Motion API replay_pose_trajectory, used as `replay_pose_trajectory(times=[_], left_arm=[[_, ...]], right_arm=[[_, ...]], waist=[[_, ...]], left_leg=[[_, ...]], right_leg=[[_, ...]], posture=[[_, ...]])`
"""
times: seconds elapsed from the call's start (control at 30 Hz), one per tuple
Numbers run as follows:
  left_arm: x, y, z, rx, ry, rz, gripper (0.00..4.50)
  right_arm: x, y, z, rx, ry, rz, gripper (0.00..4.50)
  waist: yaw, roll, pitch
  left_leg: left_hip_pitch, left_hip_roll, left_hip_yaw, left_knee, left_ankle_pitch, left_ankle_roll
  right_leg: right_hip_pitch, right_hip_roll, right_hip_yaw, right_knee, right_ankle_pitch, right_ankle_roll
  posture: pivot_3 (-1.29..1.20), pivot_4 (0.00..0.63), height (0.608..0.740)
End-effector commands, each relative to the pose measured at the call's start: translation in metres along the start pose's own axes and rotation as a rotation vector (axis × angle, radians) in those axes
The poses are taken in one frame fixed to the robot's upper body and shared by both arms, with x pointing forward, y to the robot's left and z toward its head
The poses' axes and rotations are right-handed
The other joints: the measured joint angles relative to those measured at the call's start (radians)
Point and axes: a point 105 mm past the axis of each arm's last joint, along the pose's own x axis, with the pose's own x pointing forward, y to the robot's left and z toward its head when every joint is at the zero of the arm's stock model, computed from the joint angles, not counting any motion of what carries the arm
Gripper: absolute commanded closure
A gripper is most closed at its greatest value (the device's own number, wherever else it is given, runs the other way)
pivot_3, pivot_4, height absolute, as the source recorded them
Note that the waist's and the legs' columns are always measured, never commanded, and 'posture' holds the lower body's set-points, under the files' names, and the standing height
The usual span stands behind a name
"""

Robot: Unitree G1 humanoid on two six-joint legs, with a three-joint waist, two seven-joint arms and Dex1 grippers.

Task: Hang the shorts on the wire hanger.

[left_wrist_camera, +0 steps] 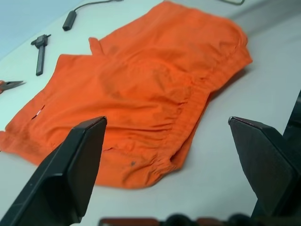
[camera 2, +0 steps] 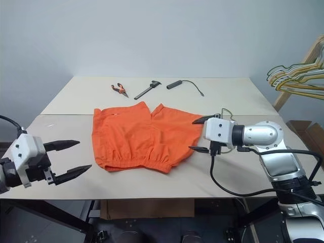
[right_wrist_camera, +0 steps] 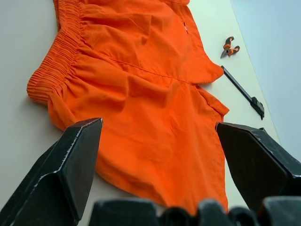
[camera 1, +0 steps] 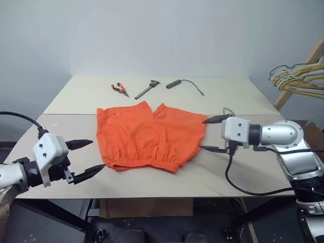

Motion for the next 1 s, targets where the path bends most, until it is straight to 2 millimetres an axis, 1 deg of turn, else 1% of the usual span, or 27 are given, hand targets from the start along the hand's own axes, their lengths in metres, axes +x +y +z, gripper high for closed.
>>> replay_pose_trajectory(times=[0.03, 0.07, 0.17, 0.27, 0.3, 0.4, 0.5, 0.6, 0.67, 0.77, 0.9, 1.0], left_arm=[[0.002, -0.001, 0.0, 0.051, 0.031, -0.009, 0.0], [0.002, -0.003, -0.002, 0.049, 0.035, -0.019, 0.0], [0.007, -0.008, -0.006, 0.041, 0.039, -0.05, 0.0], [0.009, -0.007, -0.006, 0.046, 0.045, -0.059, 0.0], [0.01, -0.005, -0.006, 0.05, 0.048, -0.063, 0.0], [0.011, -0.003, -0.007, 0.064, 0.063, -0.075, 0.0], [0.013, -0.003, -0.005, 0.074, 0.059, -0.101, 0.0], [0.015, -0.008, 0.002, 0.05, 0.02, -0.151, 0.0], [0.016, -0.012, 0.002, 0.047, 0.022, -0.176, 0.0], [0.018, -0.013, -0.001, 0.053, 0.033, -0.184, 0.0], [0.02, -0.015, -0.001, 0.049, 0.03, -0.19, 0.0], [0.021, -0.015, -0.001, 0.048, 0.031, -0.189, 0.0]], right_arm=[[0.002, -0.003, 0.016, -0.051, -0.013, 0.002, 0.04], [0.005, 0.0, 0.02, -0.054, -0.022, 0.018, 0.04], [0.019, 0.02, 0.038, -0.067, -0.066, 0.084, 0.04], [0.033, 0.042, 0.05, -0.076, -0.1, 0.149, 0.04], [0.04, 0.053, 0.049, -0.109, -0.084, 0.186, 0.04], [0.055, 0.074, 0.043, -0.199, -0.027, 0.253, 0.04], [0.074, 0.081, 0.04, -0.28, 0.042, 0.255, 0.04], [0.09, 0.079, 0.037, -0.295, 0.138, 0.235, 0.04], [0.099, 0.08, 0.035, -0.302, 0.196, 0.235, 0.04], [0.112, 0.08, 0.027, -0.31, 0.297, 0.214, 0.6], [0.118, 0.085, 0.021, -0.266, 0.334, 0.23, 1.96], [0.121, 0.085, 0.016, -0.252, 0.36, 0.219, 3.08]], waist=[[-0.001, 0.0, 0.0], [-0.002, 0.0, 0.0], [-0.006, 0.0, 0.0], [-0.007, 0.0, 0.0], [-0.007, 0.0, 0.0], [-0.007, -0.001, 0.0], [-0.011, -0.002, -0.001], [-0.022, -0.002, -0.001], [-0.031, -0.002, -0.001], [-0.033, -0.002, -0.001], [-0.03, -0.002, -0.001], [-0.032, -0.002, -0.001]], left_leg=[[0.0, 0.0, 0.0, 0.0, 0.0, 0.0], [0.0, 0.0, 0.0, 0.0, 0.0, 0.0], [0.0, 0.0, 0.0, -0.001, 0.0, 0.0], [0.0, 0.001, 0.0, -0.001, 0.0, 0.0], [0.0, 0.001, 0.0, -0.001, 0.0, 0.0], [0.0, 0.001, 0.0, -0.001, 0.0, 0.0], [0.0, 0.0, 0.001, 0.0, 0.0, 0.0], [0.0, 0.001, 0.001, -0.001, 0.0, -0.001], [-0.001, 0.001, 0.001, -0.001, 0.001, -0.001], [0.0, 0.001, 0.001, -0.001, 0.001, -0.002], [-0.001, 0.001, 0.001, -0.001, 0.001, -0.003], [0.0, 0.001, 0.001, -0.001, 0.002, -0.003]], right_leg=[[0.0, 0.0, 0.0, 0.0, 0.0, 0.0], [0.0, 0.0, 0.0, 0.0, 0.0, 0.0], [-0.001, 0.0, 0.0, 0.0, 0.0, 0.0], [-0.001, 0.001, 0.0, 0.001, 0.0, -0.001], [-0.001, 0.001, 0.0, 0.001, 0.0, -0.001], [-0.001, 0.0, -0.001, 0.001, -0.001, -0.001], [-0.001, 0.0, -0.001, 0.0, -0.001, -0.001], [-0.002, 0.0, -0.001, 0.002, -0.001, -0.002], [-0.002, 0.0, -0.001, 0.002, -0.002, -0.003], [-0.003, 0.001, -0.002, 0.002, -0.002, -0.003], [-0.003, 0.001, -0.002, 0.004, -0.002, -0.003], [-0.003, 0.001, -0.002, 0.005, -0.002, -0.003]], posture=[[0.15, 0.0, 0.74], [0.14, 0.0, 0.74], [0.13, 0.0, 0.74], [0.13, 0.0, 0.74], [0.12, 0.0, 0.74], [0.11, 0.0, 0.74], [0.1, 0.0, 0.74], [0.09, 0.0, 0.74], [0.09, 0.0, 0.74], [0.09, 0.0, 0.74], [0.08, 0.0, 0.74], [0.09, 0.0, 0.74]])
